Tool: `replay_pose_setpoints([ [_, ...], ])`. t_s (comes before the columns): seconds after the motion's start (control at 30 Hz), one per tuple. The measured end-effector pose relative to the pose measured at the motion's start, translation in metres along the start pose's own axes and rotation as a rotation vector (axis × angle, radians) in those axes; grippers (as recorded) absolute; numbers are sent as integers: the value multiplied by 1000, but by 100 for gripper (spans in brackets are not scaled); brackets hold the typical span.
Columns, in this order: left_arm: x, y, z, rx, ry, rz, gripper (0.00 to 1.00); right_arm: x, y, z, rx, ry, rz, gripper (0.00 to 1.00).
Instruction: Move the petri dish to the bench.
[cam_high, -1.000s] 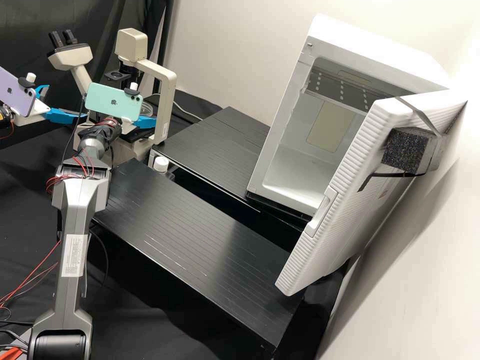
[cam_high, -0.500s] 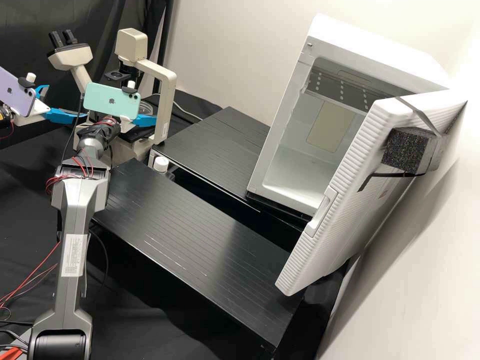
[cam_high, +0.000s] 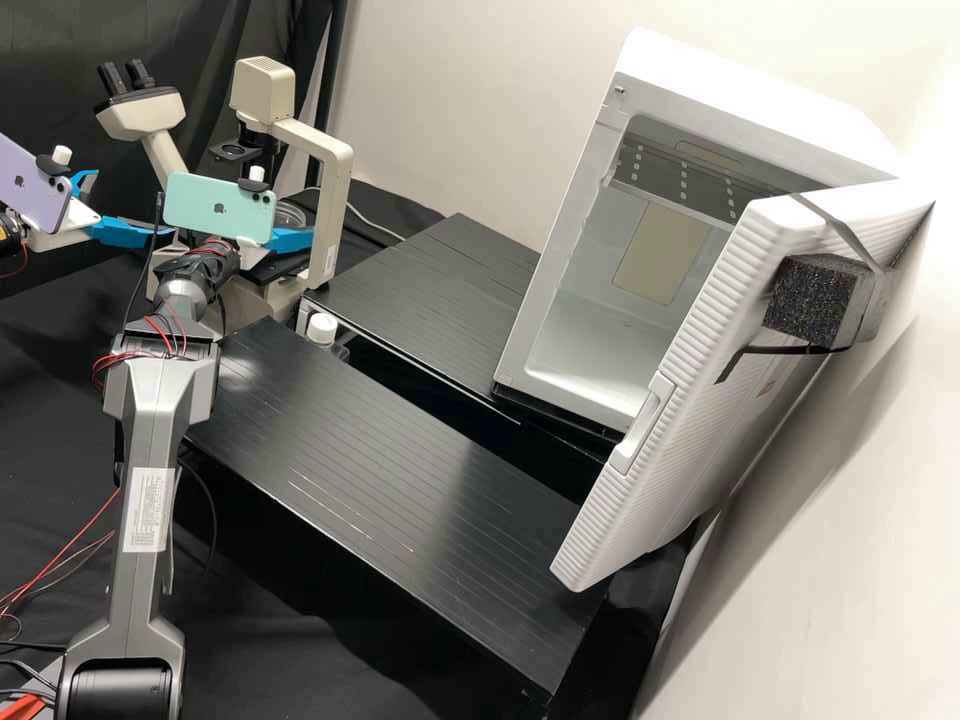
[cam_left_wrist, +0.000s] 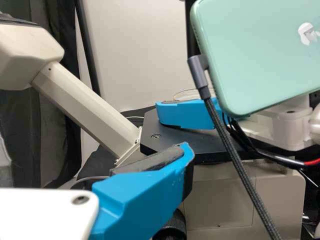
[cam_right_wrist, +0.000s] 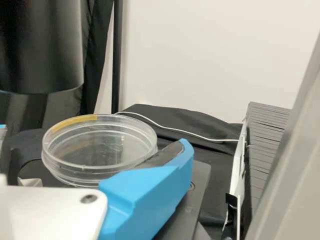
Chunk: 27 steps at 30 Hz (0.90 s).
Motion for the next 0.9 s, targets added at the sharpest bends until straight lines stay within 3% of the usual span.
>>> replay_pose_setpoints([
  [0.53,0,0,0,0,0,0,100,0,-1,1,26,-8,-13,0],
  [0.9,0,0,0,0,0,0,100,0,-1,1,26,-8,-13,0],
])
